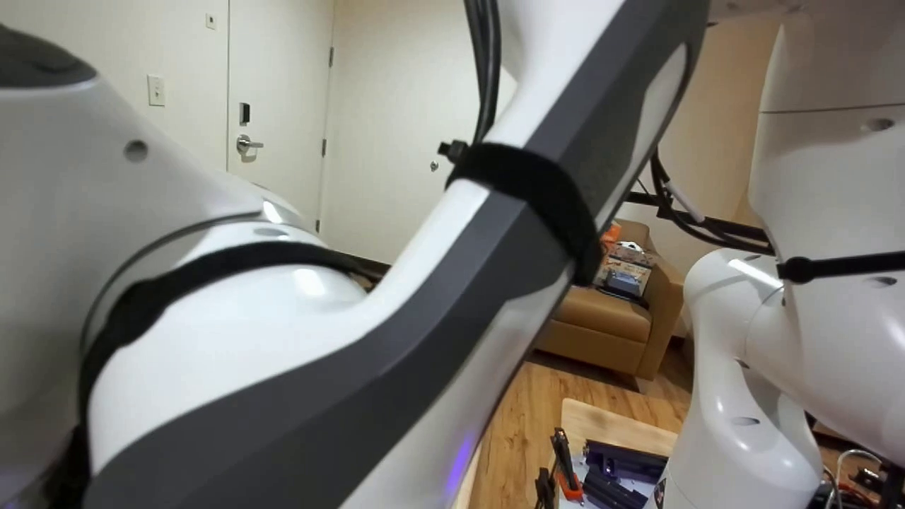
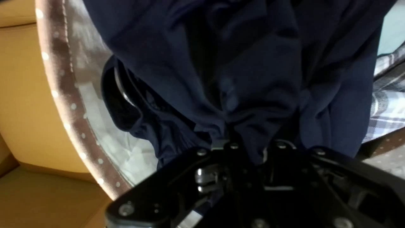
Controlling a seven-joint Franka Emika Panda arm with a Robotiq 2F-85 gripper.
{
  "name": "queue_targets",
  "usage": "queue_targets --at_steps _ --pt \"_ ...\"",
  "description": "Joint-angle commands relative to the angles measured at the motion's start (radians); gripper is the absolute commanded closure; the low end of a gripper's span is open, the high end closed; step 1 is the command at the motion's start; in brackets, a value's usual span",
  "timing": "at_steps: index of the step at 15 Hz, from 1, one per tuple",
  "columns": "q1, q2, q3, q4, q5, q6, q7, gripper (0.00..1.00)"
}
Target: Put the tank top in the laundry bag
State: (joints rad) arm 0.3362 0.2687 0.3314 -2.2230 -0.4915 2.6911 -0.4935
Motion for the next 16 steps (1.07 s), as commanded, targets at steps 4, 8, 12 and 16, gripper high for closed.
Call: queue_targets --at_steps 4,8,12,16 --pt "-0.016 -0.029 -0.017 -0.015 0.027 0.101 0.053 0.47" --pt "-0.017 -0.065 -0.031 -0.024 0.023 0.176 0.083 0.2" --pt "-0.003 -0.147 -0.066 -0.046 -0.012 0.14 0.161 0.01" --pt "0.012 -0.263 -0.13 -0.068 -0.174 -0.034 0.358 0.0"
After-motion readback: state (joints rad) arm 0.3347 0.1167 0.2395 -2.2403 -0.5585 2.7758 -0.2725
